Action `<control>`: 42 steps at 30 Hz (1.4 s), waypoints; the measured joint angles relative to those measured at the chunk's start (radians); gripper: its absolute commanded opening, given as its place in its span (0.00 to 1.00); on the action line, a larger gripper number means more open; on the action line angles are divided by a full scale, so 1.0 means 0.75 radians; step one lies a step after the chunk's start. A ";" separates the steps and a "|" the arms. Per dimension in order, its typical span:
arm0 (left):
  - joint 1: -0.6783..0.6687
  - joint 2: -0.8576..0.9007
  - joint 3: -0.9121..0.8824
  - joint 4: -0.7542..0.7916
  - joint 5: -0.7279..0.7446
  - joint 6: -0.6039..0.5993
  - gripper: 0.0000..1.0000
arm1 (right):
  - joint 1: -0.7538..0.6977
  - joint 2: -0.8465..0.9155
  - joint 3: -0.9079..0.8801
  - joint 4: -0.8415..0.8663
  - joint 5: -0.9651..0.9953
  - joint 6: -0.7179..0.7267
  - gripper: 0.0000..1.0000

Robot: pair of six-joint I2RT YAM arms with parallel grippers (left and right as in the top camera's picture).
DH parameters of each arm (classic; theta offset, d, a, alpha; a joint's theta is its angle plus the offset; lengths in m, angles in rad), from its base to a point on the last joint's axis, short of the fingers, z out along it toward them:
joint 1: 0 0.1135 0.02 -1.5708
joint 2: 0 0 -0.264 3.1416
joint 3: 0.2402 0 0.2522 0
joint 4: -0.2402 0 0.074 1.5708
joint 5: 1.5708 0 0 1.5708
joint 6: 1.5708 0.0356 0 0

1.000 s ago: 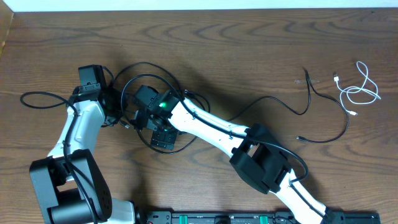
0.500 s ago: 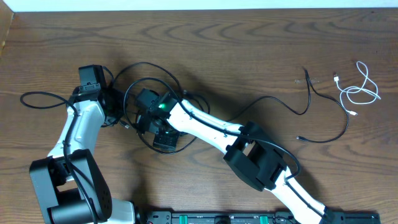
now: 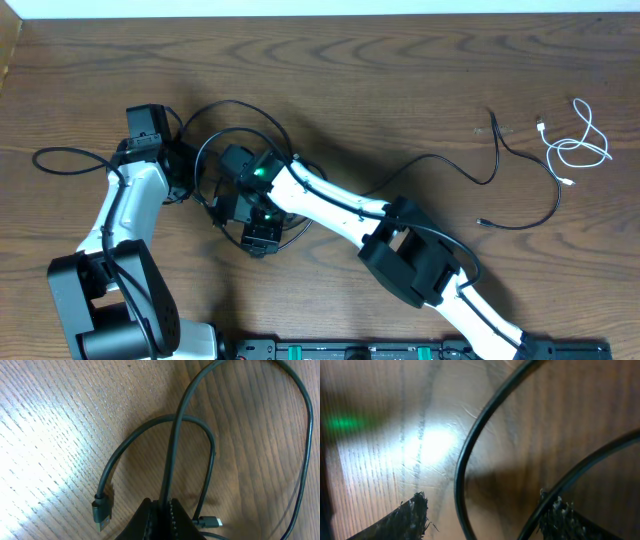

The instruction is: Untangle cables

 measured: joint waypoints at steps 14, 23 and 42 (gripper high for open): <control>0.000 0.000 0.000 0.000 -0.001 0.000 0.09 | 0.111 -0.020 -0.062 0.101 0.136 -0.020 0.66; 0.000 0.000 0.000 -0.001 -0.001 0.000 0.09 | 0.188 -0.056 -0.131 0.162 0.337 -0.077 0.59; 0.000 0.000 0.000 -0.001 -0.001 0.000 0.09 | 0.156 -0.056 -0.137 0.166 0.330 -0.111 0.01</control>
